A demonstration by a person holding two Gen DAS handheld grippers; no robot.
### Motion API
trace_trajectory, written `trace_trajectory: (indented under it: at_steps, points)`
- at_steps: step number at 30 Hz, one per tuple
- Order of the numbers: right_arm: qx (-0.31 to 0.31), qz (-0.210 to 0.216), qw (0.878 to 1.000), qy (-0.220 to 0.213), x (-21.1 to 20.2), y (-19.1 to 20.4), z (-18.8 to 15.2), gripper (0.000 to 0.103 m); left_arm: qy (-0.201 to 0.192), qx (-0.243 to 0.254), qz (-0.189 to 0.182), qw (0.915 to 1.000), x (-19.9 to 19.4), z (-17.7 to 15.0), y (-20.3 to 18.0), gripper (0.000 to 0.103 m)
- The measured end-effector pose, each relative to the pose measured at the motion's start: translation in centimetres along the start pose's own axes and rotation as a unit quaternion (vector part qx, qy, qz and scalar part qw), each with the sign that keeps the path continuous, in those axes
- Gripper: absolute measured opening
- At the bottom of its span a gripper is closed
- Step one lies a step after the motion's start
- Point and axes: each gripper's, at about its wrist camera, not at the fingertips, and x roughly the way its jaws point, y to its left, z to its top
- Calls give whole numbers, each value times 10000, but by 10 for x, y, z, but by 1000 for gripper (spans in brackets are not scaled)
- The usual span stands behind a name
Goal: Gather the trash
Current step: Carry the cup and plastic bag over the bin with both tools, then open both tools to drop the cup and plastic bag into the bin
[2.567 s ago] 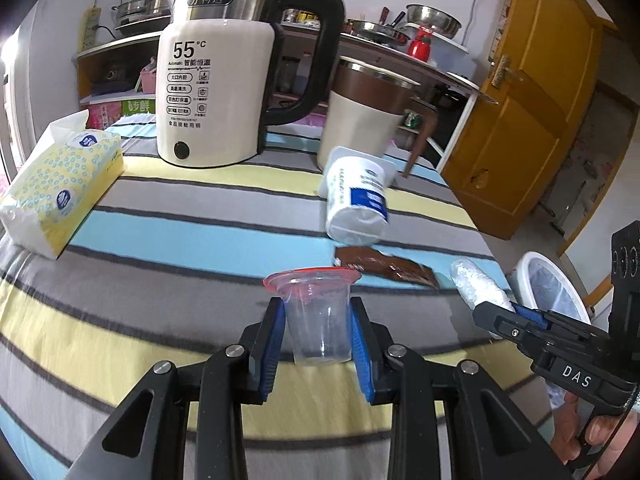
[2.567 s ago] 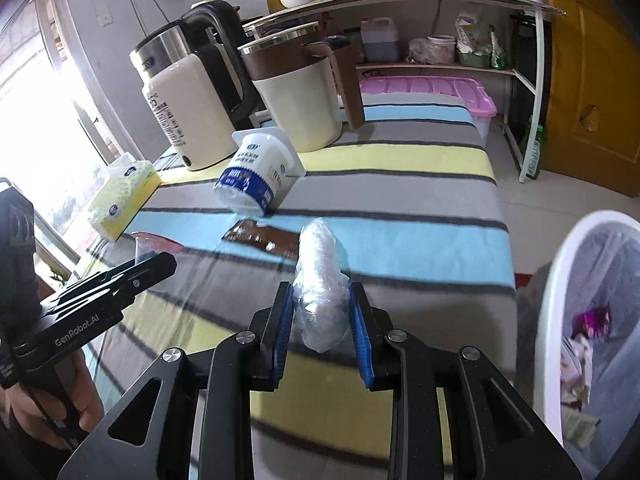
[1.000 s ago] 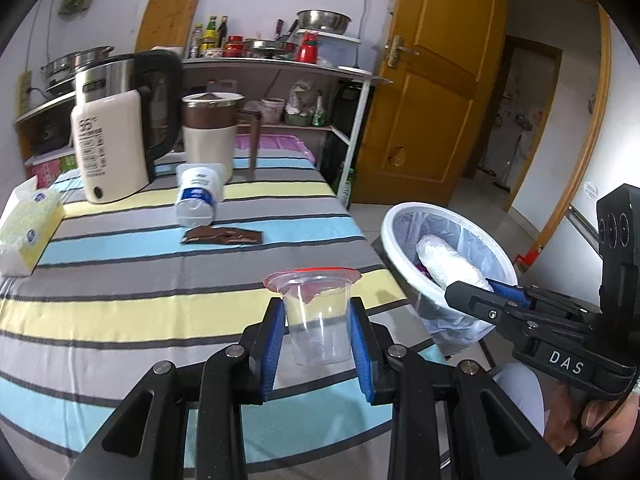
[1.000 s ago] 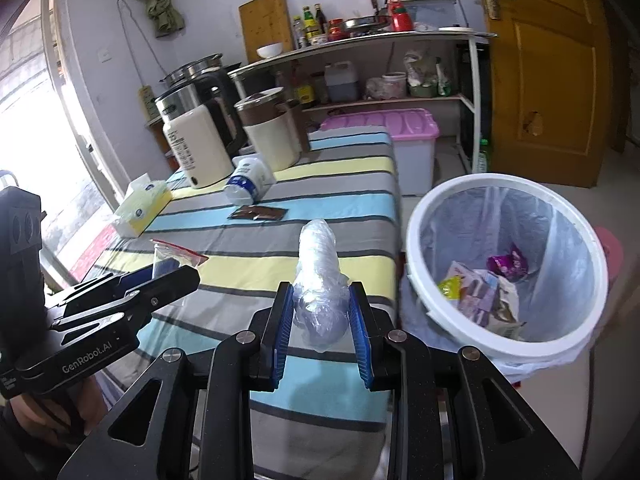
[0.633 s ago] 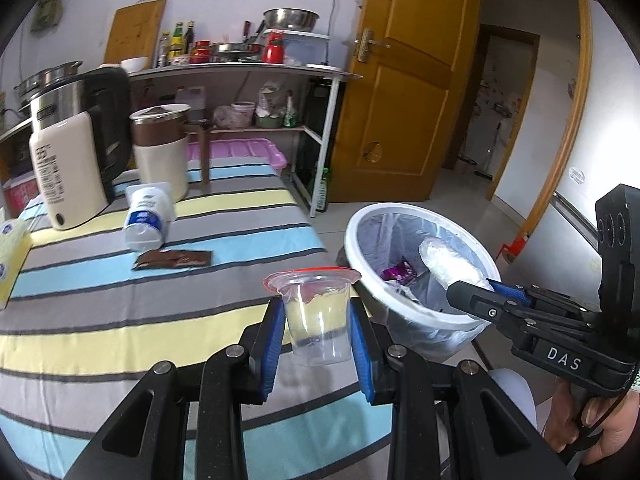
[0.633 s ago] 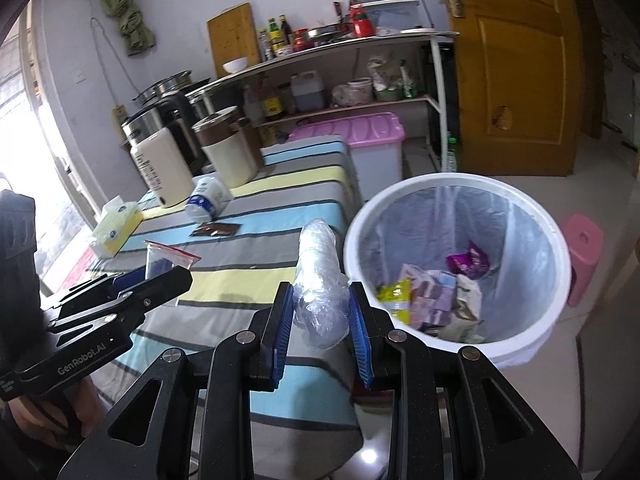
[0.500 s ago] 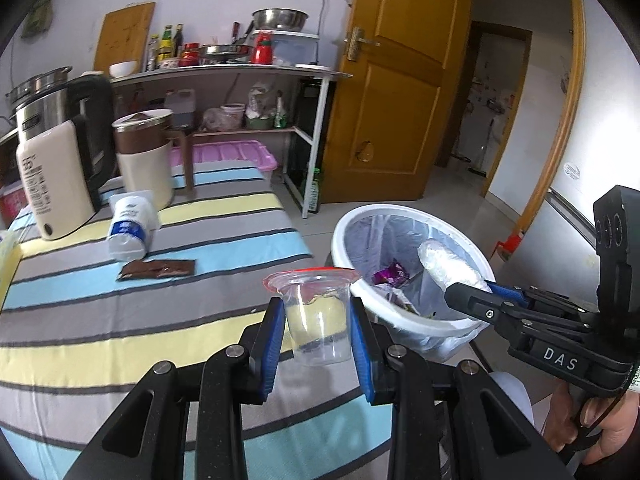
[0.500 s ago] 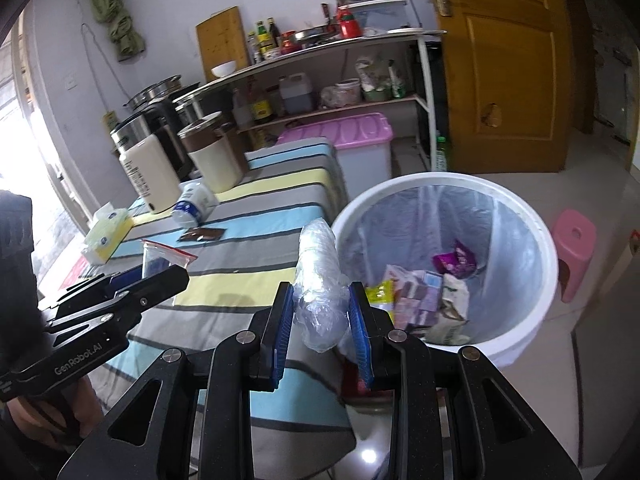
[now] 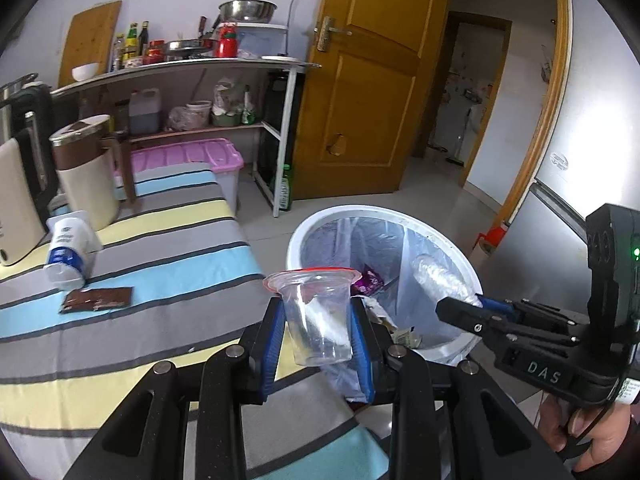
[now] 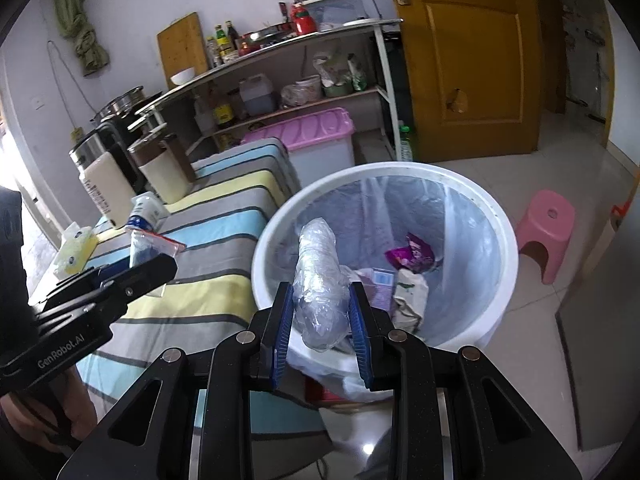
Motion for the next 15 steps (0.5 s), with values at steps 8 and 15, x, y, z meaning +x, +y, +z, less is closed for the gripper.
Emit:
trace_trajectory:
  at_steps: [8,15]
  points:
    - [109,-194,9997,137,16,-17,3,29,157,73,-221,9996,29,9,-11,33]
    - [176,-327,9991,202,23,-28,3,29,366,103,-358,9986,53,12,-17,33]
